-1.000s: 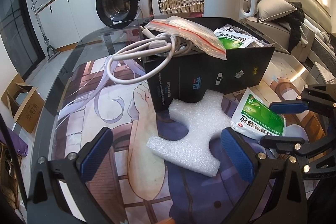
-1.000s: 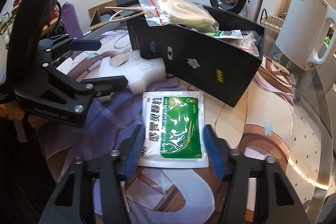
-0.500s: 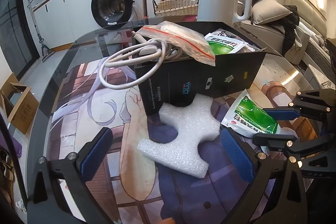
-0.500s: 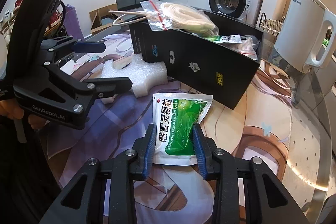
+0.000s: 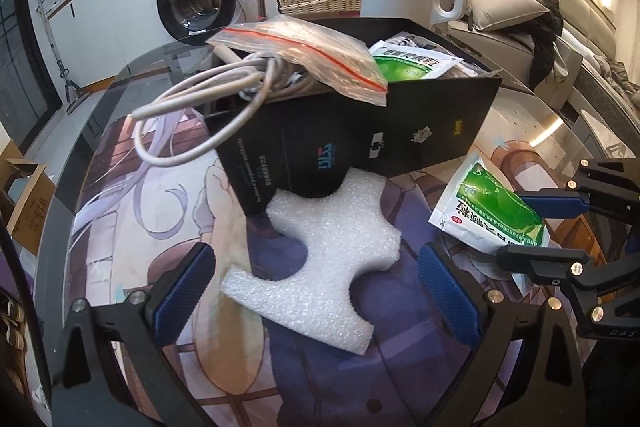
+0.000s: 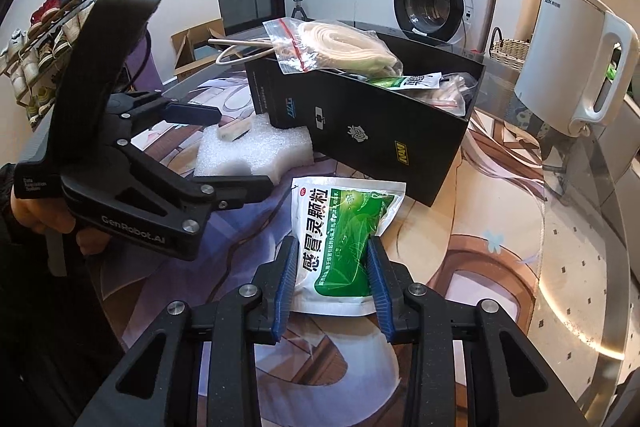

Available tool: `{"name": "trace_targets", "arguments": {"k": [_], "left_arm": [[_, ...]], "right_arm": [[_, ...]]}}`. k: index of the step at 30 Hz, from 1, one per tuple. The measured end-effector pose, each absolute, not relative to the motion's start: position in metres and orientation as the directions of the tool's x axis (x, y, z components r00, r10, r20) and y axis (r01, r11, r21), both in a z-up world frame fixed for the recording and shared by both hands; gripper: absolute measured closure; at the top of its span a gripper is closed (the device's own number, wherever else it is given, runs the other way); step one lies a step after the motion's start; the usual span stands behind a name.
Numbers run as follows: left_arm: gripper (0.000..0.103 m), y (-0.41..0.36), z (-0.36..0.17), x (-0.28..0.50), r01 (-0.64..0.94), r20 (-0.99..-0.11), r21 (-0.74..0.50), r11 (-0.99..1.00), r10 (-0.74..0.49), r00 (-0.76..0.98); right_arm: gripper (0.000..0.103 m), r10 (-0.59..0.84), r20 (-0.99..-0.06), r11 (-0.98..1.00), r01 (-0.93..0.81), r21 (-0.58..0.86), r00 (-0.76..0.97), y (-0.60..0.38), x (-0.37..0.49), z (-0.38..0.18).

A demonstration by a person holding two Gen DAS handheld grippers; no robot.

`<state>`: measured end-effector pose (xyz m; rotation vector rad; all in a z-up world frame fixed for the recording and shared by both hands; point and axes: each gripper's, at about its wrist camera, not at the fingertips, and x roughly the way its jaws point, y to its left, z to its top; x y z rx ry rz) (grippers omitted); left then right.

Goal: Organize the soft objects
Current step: 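Grasp the white foam piece with the left tool while the right tool holds the packet, then carry the foam piece and green packet to the black box with both tools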

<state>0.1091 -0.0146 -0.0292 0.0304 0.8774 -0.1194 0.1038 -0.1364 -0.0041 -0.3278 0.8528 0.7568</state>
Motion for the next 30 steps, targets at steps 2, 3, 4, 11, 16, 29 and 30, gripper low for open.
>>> {"name": "trace_targets", "arguments": {"k": [2, 3, 4, 11, 16, 29, 30], "left_arm": [[0.007, -0.019, -0.030, 0.110, 0.129, -0.774, -0.017, 0.992, -0.095, 0.626], [0.010, -0.022, -0.031, 0.110, 0.132, -0.777, -0.014, 0.991, -0.094, 0.623], [0.012, -0.023, -0.031, 0.111, 0.135, -0.780, -0.010, 0.991, -0.092, 0.620], [0.028, -0.030, -0.028, 0.105, 0.179, -0.763, 0.010, 0.984, -0.109, 0.637], [0.028, -0.037, -0.022, 0.099, 0.210, -0.749, 0.032, 0.977, -0.115, 0.652], [0.028, -0.032, 0.001, 0.082, 0.198, -0.701, 0.027, 0.980, -0.122, 0.702], [0.028, -0.033, 0.003, 0.080, 0.197, -0.695, 0.027, 0.980, -0.123, 0.708]], "right_arm": [[0.069, 0.468, -0.776, 0.699, -0.714, 0.033, 0.423, -0.137, 0.104, -0.004], [0.069, 0.467, -0.775, 0.700, -0.714, 0.031, 0.424, -0.137, 0.104, -0.004], [0.069, 0.467, -0.775, 0.700, -0.713, 0.031, 0.425, -0.138, 0.104, -0.003], [0.069, 0.468, -0.773, 0.702, -0.711, 0.031, 0.428, -0.139, 0.104, -0.003], [0.069, 0.466, -0.771, 0.706, -0.708, 0.028, 0.434, -0.139, 0.104, -0.002], [0.069, 0.463, -0.745, 0.730, -0.683, 0.013, 0.481, -0.155, 0.093, 0.013], [0.069, 0.463, -0.740, 0.735, -0.678, 0.013, 0.487, -0.158, 0.092, 0.016]]}}
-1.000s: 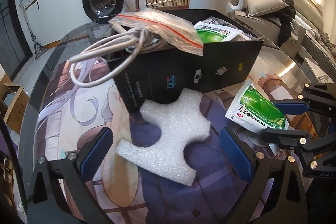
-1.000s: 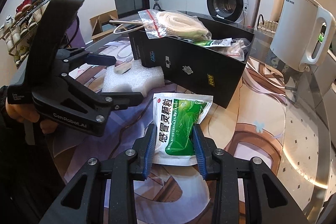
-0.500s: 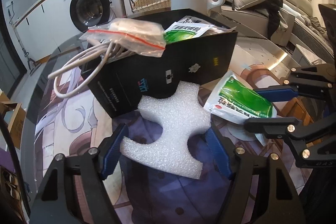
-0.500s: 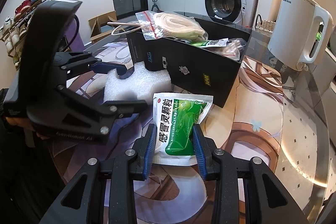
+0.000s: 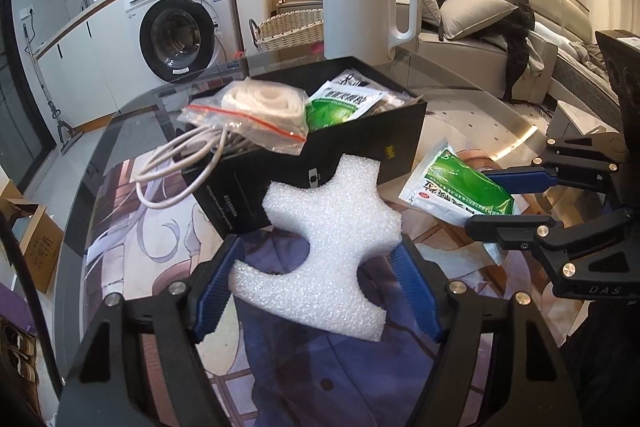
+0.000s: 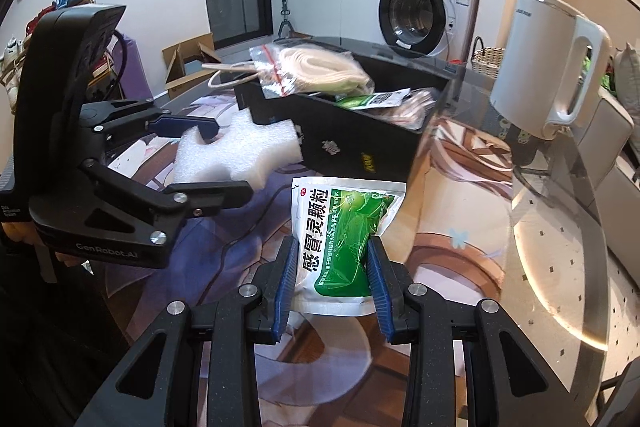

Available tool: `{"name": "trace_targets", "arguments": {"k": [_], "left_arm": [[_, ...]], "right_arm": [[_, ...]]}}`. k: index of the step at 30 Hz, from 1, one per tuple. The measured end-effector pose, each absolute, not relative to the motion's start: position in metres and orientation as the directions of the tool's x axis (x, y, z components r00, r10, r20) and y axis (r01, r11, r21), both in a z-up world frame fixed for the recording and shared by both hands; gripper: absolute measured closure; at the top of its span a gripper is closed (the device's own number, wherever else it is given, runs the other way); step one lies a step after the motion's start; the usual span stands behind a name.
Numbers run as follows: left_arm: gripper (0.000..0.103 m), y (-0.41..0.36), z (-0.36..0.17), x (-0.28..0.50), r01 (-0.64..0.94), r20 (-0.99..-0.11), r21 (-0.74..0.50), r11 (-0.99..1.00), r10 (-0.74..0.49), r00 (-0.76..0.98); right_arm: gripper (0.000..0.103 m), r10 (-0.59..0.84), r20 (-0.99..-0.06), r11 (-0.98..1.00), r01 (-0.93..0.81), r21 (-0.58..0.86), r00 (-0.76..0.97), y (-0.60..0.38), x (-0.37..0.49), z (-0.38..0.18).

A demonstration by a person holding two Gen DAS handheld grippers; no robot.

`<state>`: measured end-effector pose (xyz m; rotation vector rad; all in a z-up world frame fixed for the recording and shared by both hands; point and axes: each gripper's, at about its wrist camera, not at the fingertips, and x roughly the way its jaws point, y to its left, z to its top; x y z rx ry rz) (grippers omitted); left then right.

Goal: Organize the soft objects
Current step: 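Carry the foam piece and green packet to the black box with both tools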

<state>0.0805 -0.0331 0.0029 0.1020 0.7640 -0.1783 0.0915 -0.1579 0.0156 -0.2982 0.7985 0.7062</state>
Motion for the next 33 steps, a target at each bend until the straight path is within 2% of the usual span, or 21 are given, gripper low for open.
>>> {"name": "trace_targets", "arguments": {"k": [20, 28, 33], "left_arm": [[0.028, -0.038, 0.062, 0.085, 0.143, -0.572, 0.019, 0.990, -0.106, 0.814], [0.028, -0.030, 0.064, 0.107, 0.130, -0.559, -0.006, 0.992, -0.111, 0.822], [0.028, -0.020, 0.059, 0.128, 0.103, -0.573, -0.031, 0.994, -0.102, 0.813]], "right_arm": [[0.069, 0.515, -0.609, 0.794, -0.603, 0.075, 0.603, -0.189, 0.098, 0.066], [0.069, 0.522, -0.572, 0.807, -0.582, 0.093, 0.632, -0.184, 0.118, 0.075], [0.069, 0.509, -0.581, 0.819, -0.566, 0.097, 0.636, -0.174, 0.136, 0.071]]}}
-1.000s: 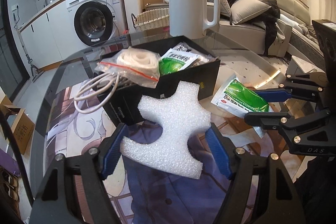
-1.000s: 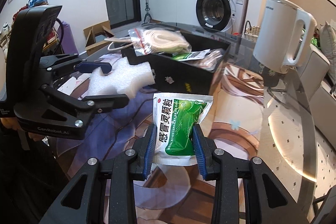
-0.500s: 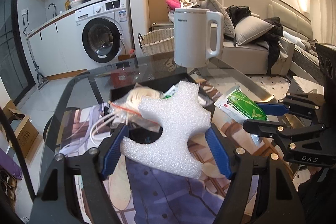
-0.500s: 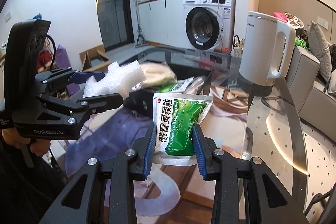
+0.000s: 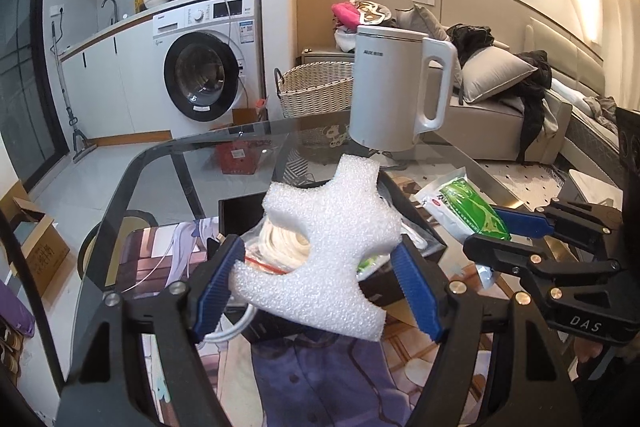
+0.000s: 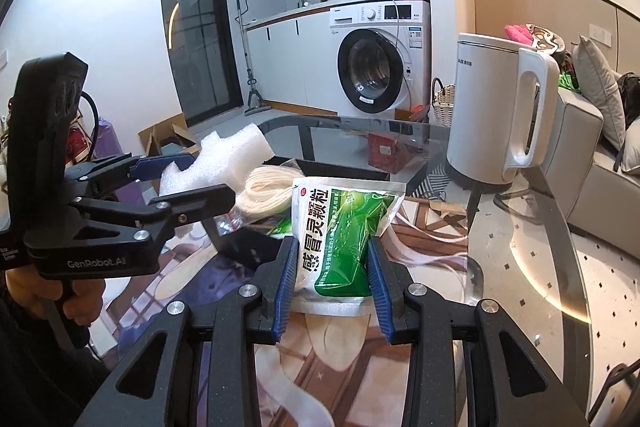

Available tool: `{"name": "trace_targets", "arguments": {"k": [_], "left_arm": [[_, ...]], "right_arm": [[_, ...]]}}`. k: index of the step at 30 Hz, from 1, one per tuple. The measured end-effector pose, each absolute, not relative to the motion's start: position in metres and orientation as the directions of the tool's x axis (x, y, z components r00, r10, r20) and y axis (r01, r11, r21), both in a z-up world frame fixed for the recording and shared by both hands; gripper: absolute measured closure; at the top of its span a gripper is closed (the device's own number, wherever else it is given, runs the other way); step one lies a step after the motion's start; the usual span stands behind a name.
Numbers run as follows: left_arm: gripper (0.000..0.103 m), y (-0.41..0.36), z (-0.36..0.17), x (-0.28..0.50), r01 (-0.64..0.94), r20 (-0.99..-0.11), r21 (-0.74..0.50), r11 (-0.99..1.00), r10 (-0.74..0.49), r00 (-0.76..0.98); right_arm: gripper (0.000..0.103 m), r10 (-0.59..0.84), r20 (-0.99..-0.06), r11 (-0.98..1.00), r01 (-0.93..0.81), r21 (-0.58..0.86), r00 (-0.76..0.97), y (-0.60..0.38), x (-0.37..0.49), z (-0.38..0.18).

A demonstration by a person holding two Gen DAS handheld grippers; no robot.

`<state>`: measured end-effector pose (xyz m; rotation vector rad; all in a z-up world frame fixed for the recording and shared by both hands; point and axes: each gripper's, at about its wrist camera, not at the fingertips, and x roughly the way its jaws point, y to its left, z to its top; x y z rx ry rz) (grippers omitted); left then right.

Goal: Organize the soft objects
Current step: 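Carry the foam piece and green packet to the black box with both tools, then release the green packet into the box with the right tool while the left tool lowers the foam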

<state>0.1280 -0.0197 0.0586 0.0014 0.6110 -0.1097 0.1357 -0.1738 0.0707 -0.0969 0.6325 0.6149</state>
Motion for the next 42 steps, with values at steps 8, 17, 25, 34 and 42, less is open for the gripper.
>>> {"name": "trace_targets", "arguments": {"k": [8, 17, 25, 34, 42], "left_arm": [[0.028, -0.014, 0.062, 0.146, 0.104, -0.557, -0.030, 0.994, -0.103, 0.824], [0.028, 0.001, 0.061, 0.158, 0.088, -0.561, -0.049, 0.995, -0.100, 0.822], [0.028, -0.001, 0.059, 0.158, 0.091, -0.562, -0.051, 0.995, -0.104, 0.821], [0.028, -0.019, 0.054, 0.176, 0.096, -0.585, -0.044, 0.994, -0.104, 0.804], [0.005, -0.030, 0.041, 0.190, 0.068, -0.647, -0.019, 0.997, -0.064, 0.760]], "right_arm": [[0.069, 0.489, -0.581, 0.834, -0.543, 0.094, 0.650, -0.150, 0.163, 0.067], [0.062, 0.494, -0.598, 0.831, -0.545, 0.111, 0.631, -0.125, 0.185, 0.055], [0.048, 0.478, -0.586, 0.831, -0.552, 0.061, 0.655, -0.129, 0.179, 0.054], [0.034, 0.462, -0.567, 0.849, -0.525, 0.062, 0.682, -0.156, 0.169, 0.057], [0.028, 0.439, -0.575, 0.863, -0.502, 0.056, 0.690, -0.174, 0.169, 0.053]]}}
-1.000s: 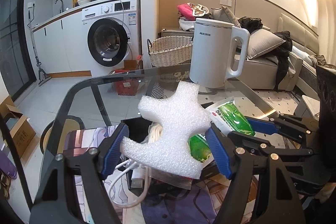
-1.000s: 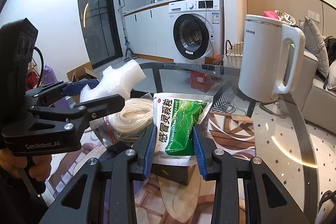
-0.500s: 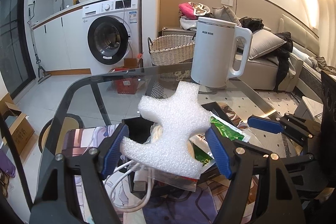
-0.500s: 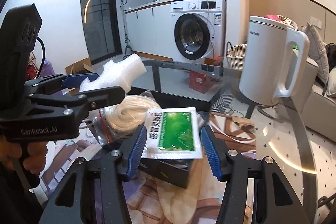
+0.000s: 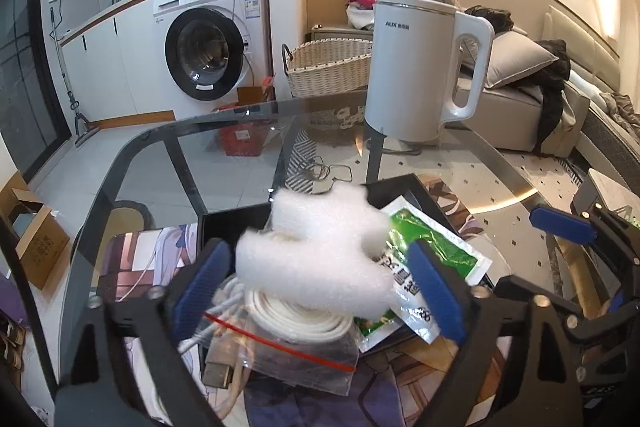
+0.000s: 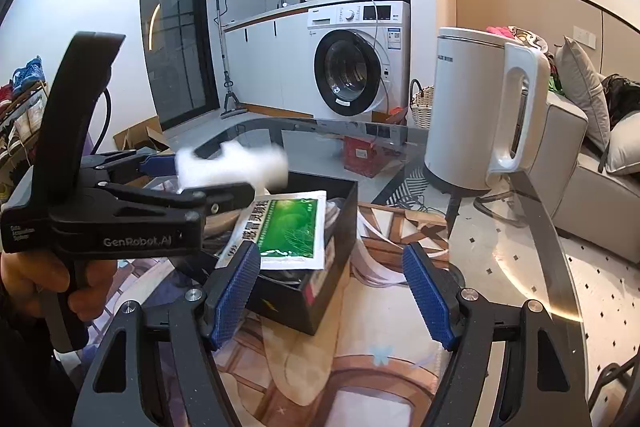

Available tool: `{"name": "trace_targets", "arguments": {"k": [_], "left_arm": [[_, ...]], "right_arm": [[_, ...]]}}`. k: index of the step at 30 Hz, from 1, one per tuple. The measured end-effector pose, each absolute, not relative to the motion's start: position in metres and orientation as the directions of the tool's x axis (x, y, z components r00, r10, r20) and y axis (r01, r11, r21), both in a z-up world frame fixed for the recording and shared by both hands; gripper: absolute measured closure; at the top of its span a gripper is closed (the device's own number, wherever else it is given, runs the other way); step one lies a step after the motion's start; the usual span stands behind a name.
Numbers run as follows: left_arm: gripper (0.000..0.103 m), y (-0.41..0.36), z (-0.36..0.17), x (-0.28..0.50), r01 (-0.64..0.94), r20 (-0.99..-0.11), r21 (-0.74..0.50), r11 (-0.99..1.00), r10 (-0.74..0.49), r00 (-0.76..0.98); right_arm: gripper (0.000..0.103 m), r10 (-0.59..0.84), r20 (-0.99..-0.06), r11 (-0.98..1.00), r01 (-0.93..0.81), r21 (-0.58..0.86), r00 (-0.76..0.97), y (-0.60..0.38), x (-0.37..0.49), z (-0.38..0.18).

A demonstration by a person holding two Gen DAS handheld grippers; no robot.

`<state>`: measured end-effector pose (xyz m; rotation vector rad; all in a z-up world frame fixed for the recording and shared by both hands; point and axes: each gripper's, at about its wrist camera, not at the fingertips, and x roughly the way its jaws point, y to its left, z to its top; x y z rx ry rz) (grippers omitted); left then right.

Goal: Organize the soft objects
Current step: 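Release the green packet into the box with the right tool while the left tool lowers the foam, then open the left tool to drop the foam piece into the box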

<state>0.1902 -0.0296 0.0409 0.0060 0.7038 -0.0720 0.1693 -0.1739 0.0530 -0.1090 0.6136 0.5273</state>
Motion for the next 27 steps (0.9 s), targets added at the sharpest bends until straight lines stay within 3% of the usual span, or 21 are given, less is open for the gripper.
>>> {"name": "trace_targets", "arguments": {"k": [4, 12, 18, 27], "left_arm": [[0.000, -0.031, 0.042, 0.184, 0.066, -0.637, -0.010, 0.998, -0.057, 0.768], [0.000, -0.015, 0.042, 0.171, 0.033, -0.625, -0.037, 0.999, -0.049, 0.779], [0.000, -0.013, 0.048, 0.153, 0.036, -0.578, -0.043, 0.998, -0.054, 0.814], [0.000, 0.002, 0.054, 0.120, -0.007, -0.526, -0.039, 0.999, -0.014, 0.850]], "right_arm": [[0.028, 0.432, -0.574, 0.868, -0.492, 0.058, 0.696, -0.178, 0.170, 0.054], [0.016, 0.436, -0.567, 0.870, -0.490, 0.064, 0.699, -0.175, 0.169, 0.056], [0.002, 0.451, -0.554, 0.865, -0.496, 0.078, 0.700, -0.169, 0.170, 0.055], [0.001, 0.492, -0.510, 0.848, -0.520, 0.098, 0.706, -0.168, 0.160, 0.059]]}}
